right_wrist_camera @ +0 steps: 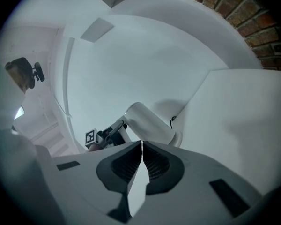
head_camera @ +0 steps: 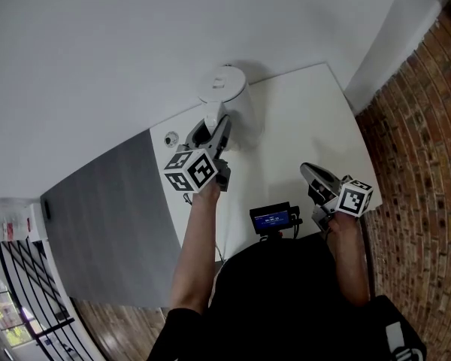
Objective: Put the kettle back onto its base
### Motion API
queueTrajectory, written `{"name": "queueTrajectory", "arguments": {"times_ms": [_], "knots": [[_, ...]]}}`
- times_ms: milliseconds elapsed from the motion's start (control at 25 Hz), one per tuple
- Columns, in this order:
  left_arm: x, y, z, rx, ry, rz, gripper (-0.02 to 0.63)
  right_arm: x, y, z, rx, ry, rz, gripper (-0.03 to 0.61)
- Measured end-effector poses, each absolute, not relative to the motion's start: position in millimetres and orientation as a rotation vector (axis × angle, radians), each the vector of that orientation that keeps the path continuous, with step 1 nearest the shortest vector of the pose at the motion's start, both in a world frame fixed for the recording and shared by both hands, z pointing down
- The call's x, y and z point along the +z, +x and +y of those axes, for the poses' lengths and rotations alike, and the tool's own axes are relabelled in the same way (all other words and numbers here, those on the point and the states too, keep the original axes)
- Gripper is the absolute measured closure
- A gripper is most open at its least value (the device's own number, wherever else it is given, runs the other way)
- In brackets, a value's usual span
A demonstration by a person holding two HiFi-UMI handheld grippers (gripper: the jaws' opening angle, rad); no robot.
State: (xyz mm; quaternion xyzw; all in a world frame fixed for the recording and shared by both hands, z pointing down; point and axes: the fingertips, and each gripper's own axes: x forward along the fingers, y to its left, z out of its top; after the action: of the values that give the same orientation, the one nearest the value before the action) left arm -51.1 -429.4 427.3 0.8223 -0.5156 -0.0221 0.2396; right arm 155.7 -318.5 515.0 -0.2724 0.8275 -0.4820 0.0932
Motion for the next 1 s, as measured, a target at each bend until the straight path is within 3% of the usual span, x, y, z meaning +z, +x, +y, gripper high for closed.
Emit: {"name": "queueTrajectory", "arguments": {"times_ms": [600,1000], "knots": [[445,-20,-385,-0.052,2.361,-1.566,0.44,520,157,-316,-1.46,-0.786,2.421,0.56],[457,-44,-399,-0.068,2.297,-1.756,0.466,523,153,-315,-1.467,-0.763,2.444,0.56]]}}
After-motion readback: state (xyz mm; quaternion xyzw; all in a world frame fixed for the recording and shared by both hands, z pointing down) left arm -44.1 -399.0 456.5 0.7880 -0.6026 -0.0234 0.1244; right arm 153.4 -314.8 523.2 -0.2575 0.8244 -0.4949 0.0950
